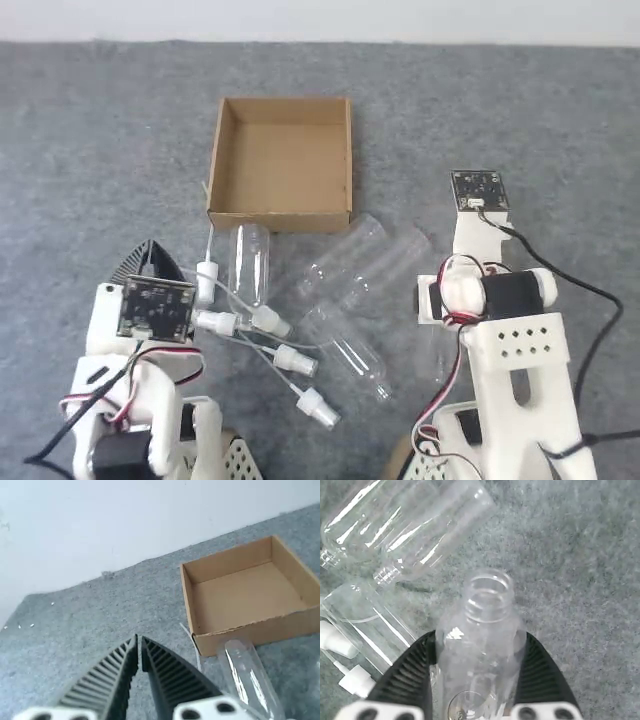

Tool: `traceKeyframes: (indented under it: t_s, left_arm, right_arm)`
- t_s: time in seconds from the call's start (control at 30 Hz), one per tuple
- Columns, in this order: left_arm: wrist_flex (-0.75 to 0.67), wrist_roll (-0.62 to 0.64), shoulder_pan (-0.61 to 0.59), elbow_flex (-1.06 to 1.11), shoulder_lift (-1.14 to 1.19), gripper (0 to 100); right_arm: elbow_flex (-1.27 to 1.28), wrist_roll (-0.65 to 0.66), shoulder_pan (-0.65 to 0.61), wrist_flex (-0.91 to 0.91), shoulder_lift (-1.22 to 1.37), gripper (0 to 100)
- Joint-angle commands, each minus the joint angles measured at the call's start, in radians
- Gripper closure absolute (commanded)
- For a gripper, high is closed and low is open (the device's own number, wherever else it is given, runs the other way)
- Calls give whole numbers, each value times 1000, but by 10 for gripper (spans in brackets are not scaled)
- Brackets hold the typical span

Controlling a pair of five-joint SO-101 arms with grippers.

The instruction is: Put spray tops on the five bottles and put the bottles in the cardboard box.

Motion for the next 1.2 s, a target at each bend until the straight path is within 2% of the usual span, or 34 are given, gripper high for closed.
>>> traceKeyframes:
  t_s: [0.0,0.13,0.33,0.5,0.6,0.8,1.0,1.17]
  left_arm:
    - [32,-57,38,-77,80,988]
    - [101,-61,91,-217,264,988]
    - [282,-69,252,-437,557,988]
    - [381,-192,342,-539,749,976]
    - [417,-244,358,-567,848,906]
    - [442,-341,416,-564,1040,874]
    - [436,-344,514,-575,1261,874]
    - [364,-342,552,-582,1444,874]
  right_arm:
    - [-15,20,-1,-16,-39,973]
    - [-14,15,1,-39,-39,975]
    - [-14,15,2,-38,-38,975]
    - [-14,17,67,-39,-38,973]
    - [-14,18,111,-39,-38,972]
    - [-14,18,142,-39,-33,972]
    - [-12,15,142,-39,-31,973]
    - [-12,14,142,-39,-30,975]
